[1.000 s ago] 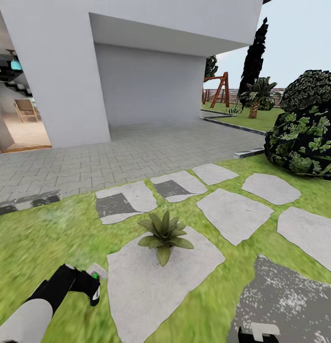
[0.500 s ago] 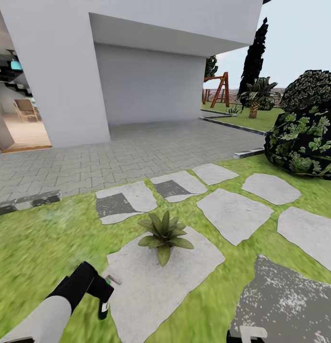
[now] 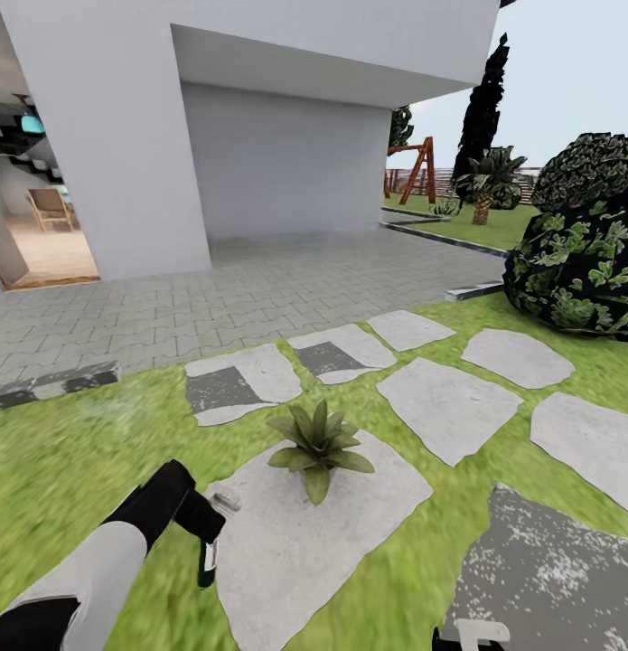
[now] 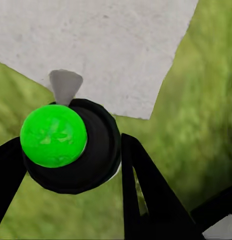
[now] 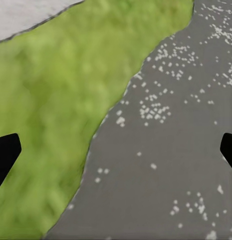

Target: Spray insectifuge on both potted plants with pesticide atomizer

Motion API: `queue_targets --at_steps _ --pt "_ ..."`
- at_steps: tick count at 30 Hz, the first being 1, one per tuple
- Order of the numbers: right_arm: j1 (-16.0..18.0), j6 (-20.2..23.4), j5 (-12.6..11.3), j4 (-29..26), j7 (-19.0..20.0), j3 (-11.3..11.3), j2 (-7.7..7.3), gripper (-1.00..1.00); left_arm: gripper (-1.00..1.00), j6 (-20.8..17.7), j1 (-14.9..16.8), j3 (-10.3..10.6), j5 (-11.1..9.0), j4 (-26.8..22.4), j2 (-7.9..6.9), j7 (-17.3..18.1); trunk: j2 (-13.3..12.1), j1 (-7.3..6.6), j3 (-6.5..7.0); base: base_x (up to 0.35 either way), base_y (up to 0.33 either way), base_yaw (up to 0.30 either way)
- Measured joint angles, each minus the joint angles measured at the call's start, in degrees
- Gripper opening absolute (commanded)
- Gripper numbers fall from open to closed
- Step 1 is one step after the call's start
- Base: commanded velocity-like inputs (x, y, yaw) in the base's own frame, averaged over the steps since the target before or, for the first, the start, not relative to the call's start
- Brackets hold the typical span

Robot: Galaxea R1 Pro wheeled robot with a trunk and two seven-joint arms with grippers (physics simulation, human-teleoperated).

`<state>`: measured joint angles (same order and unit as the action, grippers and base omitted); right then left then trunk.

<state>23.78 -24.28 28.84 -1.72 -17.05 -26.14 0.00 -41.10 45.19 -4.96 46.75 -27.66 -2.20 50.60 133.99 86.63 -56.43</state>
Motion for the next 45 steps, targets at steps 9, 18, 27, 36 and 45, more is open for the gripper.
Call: queue_targets --at_steps 9,18,27,36,45 --pt "0.0 0.0 0.0 0.0 0.0 0.0 -0.07 1.0 -1.0 -6.0 2.2 0.2 2.7 -0.1 -0.07 5.7 0.0 0.0 0.0 0.0 0.001 0.0" --pt "0.0 -0.1 0.0 0.0 -0.1 0.0 -0.08 1.0 -1.0 -7.2 2.9 0.2 7.5 0.2 0.19 5.8 0.0 -0.02 0.0 0.073 0.0 -0.006" --pt "0.0 -0.2 0.0 -0.1 -0.2 0.0 -0.09 1.0 -1.0 -7.2 2.7 0.2 8.2 0.5 0.23 5.8 0.0 -0.03 -0.01 0.309 0.066 -0.231" --pt "0.0 -0.1 0.0 0.0 -0.2 0.0 -0.08 1.0 -1.0 -7.2 2.7 0.4 8.2 0.7 0.14 5.9 0.0 -0.03 -0.11 0.286 0.225 -0.109" --pt "0.0 -0.1 0.0 0.0 -0.3 0.0 -0.08 1.0 -1.0 -6.8 2.4 0.5 8.6 0.9 0.1 5.9 0.0 -0.03 -0.13 0.294 0.177 -0.002"
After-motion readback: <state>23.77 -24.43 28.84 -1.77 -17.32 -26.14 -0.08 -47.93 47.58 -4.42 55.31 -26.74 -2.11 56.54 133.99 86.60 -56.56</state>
